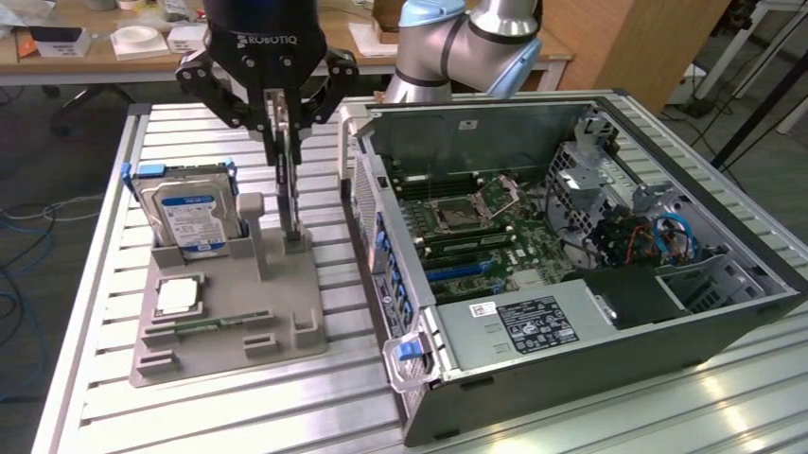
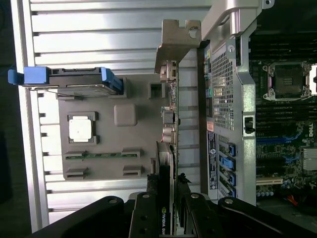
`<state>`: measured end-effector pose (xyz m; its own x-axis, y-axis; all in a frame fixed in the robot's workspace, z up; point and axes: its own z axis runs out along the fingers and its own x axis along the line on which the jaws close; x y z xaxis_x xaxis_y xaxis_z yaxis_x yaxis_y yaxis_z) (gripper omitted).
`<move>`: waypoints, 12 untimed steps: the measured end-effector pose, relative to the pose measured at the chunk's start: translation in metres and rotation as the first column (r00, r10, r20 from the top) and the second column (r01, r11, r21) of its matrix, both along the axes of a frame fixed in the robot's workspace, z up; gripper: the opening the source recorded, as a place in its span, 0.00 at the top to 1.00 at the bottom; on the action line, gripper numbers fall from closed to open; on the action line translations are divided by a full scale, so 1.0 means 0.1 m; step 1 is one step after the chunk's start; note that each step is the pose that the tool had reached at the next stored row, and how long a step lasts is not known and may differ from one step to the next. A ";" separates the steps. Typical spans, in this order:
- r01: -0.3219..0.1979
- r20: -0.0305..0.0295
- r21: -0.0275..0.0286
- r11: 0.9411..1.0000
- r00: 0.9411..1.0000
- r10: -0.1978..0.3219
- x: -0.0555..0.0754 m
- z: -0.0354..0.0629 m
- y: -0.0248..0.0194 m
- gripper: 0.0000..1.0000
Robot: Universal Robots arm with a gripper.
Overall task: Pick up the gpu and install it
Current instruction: 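Pick up the gpu and move the gpu toward the slot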
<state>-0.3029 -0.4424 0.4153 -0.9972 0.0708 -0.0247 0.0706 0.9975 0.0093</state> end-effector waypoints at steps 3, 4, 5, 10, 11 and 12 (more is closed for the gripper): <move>0.000 0.000 0.000 1.000 1.000 0.000 0.00 0.001 0.000 0.74; 0.000 0.000 0.000 1.000 1.000 0.000 0.00 0.001 0.000 0.74; 0.000 0.000 0.000 1.000 1.000 0.000 0.00 0.001 0.000 0.74; 0.000 -0.001 0.000 1.000 1.000 0.000 0.09 0.001 0.000 0.74; 0.000 -0.001 0.000 1.000 1.000 0.000 0.13 0.001 0.000 0.74; 0.000 -0.001 0.000 1.000 1.000 0.000 0.16 0.000 0.000 0.74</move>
<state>-0.2866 -0.4424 0.4153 -0.9972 0.0707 -0.0239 0.0705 0.9975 0.0091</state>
